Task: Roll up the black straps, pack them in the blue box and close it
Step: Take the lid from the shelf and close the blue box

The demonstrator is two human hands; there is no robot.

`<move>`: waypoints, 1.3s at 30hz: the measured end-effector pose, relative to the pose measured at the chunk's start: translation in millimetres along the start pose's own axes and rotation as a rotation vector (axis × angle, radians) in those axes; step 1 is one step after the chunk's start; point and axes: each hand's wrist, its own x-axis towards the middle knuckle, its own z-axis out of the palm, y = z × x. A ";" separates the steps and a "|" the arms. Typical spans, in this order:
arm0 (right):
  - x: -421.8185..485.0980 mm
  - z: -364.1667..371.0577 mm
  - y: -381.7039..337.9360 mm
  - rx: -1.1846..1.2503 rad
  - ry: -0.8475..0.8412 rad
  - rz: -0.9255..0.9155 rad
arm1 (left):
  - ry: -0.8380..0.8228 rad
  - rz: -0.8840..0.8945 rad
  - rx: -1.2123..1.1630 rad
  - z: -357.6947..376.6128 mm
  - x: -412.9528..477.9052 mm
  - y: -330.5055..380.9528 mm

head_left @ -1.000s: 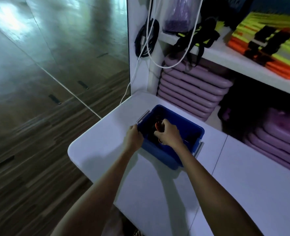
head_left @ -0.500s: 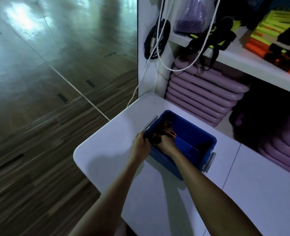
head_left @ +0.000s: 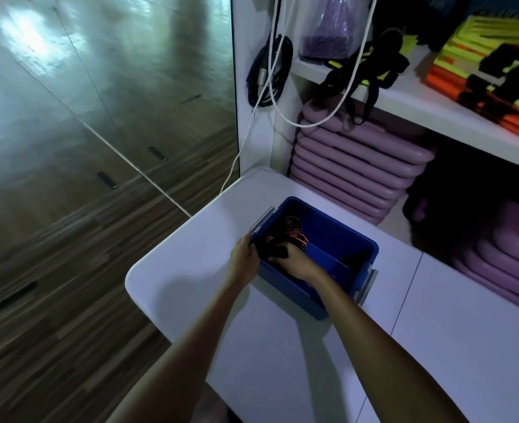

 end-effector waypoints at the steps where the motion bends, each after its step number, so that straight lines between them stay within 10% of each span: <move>1: -1.5 -0.9 1.2 0.004 0.001 0.016 | 0.006 -0.005 0.011 1.1 -0.5 -1.1; 11: -44.7 -51.1 -7.9 0.042 0.197 -0.104 | 0.201 0.188 0.238 0.0 -4.7 42.1; 25: -290.0 -381.1 -161.7 -0.236 1.192 -0.741 | 0.033 1.024 -0.328 28.7 -18.0 506.1; 31: -378.6 -512.7 -197.4 -0.796 1.478 -0.629 | 0.141 1.325 -0.153 25.4 -26.9 666.1; 39: -440.0 -632.0 -237.8 -0.837 1.598 -0.093 | 0.237 1.078 0.232 35.6 -22.6 794.8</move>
